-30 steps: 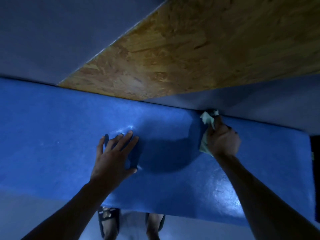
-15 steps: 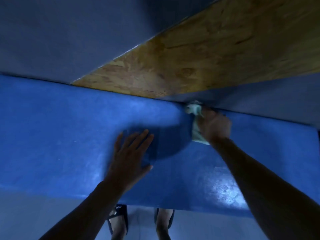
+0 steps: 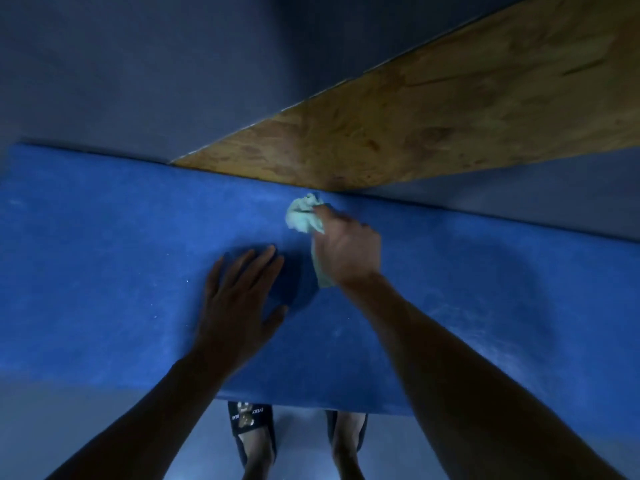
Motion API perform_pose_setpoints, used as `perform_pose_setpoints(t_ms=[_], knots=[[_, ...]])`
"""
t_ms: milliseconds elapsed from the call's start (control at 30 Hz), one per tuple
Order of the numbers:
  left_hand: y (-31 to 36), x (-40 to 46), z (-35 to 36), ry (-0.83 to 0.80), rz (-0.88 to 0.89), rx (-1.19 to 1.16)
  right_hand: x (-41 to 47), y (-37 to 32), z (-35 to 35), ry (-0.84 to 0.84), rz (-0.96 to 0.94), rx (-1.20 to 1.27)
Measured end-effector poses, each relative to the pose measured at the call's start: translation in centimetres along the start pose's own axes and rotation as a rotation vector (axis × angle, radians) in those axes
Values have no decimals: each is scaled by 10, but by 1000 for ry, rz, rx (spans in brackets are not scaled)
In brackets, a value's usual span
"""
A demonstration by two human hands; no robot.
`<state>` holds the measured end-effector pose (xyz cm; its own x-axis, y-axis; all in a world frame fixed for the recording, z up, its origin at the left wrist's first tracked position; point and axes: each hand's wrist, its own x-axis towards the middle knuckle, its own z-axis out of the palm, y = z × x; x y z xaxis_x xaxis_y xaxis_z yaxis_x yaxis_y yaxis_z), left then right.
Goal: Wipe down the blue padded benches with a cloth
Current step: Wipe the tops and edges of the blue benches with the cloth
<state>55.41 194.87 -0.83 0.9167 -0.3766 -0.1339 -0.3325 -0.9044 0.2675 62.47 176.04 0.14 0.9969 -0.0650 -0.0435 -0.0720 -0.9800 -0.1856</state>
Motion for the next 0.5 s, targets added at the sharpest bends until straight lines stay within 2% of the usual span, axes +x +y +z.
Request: perform_pose_setpoints(t_ms=[33,67,167,233,333,500], knots=[[-2,0,1,-14,-11,2,0,19,-2,47,23,-24],[-3,0,1,-27,-19,3,-1,41,-6,25,87,-30],[-7,1,2,-38,-24,5,-3,97,-20,-58,415,19],[-9,3,1,-43,-18,2,-3,101,-23,-26,495,-21],[-10,3,1,-68,-23,6,7,61,-8,-56,476,4],[-13,3,4,-103,-23,6,26,-18,17,-65,297,-51]])
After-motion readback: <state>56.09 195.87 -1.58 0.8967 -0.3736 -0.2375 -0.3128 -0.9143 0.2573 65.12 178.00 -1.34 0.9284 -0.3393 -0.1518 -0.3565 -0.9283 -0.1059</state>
